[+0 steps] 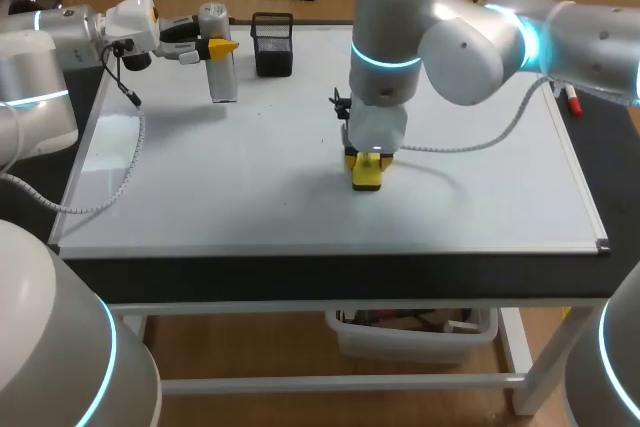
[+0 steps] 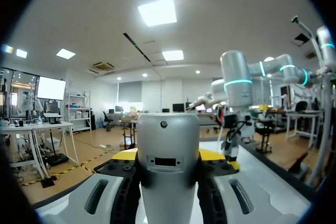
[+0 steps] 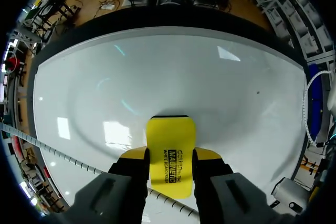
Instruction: Pick up the inspection probe, press it on each red-marked spot on the whiteboard one by one, put down the probe, pick up the eraser, and wipe off all the red marks.
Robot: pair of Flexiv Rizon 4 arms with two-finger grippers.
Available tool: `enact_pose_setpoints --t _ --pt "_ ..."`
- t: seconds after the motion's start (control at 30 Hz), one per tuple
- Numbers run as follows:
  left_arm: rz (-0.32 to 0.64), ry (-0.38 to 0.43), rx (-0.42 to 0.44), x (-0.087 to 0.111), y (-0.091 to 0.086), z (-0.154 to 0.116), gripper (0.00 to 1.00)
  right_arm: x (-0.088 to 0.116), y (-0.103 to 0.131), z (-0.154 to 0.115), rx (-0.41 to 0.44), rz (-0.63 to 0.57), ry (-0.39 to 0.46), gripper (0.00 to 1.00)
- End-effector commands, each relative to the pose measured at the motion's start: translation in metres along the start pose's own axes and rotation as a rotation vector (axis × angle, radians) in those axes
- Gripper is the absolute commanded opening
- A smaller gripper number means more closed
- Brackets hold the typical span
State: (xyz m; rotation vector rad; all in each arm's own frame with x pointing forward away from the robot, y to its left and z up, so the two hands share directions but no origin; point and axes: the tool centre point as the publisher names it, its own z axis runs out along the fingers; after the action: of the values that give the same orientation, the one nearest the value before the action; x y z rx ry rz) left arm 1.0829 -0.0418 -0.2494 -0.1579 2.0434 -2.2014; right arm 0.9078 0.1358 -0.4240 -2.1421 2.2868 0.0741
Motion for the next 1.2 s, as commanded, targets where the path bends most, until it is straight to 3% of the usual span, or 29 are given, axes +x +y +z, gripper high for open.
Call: enact_pose_setpoints --t 0.03,0.5,0.93,1.2 --pt "0.002 0.003 0.003 -0.001 0.0 0.0 0.0 0.018 0.003 0.003 0.006 0.007 -0.003 0.0" --pt "0.002 0.003 0.003 -0.001 0.0 0.0 0.0 0.034 -0.001 -0.004 0.017 0.016 0.013 0.0" --pt "0.002 0.003 0.003 -0.001 0.0 0.0 0.0 0.07 -0.027 -0.047 0.065 -0.007 0.071 0.0" --pt "0.002 0.003 0.003 -0.001 0.0 0.0 0.0 0.07 -0.027 -0.047 0.065 -0.007 0.071 0.0"
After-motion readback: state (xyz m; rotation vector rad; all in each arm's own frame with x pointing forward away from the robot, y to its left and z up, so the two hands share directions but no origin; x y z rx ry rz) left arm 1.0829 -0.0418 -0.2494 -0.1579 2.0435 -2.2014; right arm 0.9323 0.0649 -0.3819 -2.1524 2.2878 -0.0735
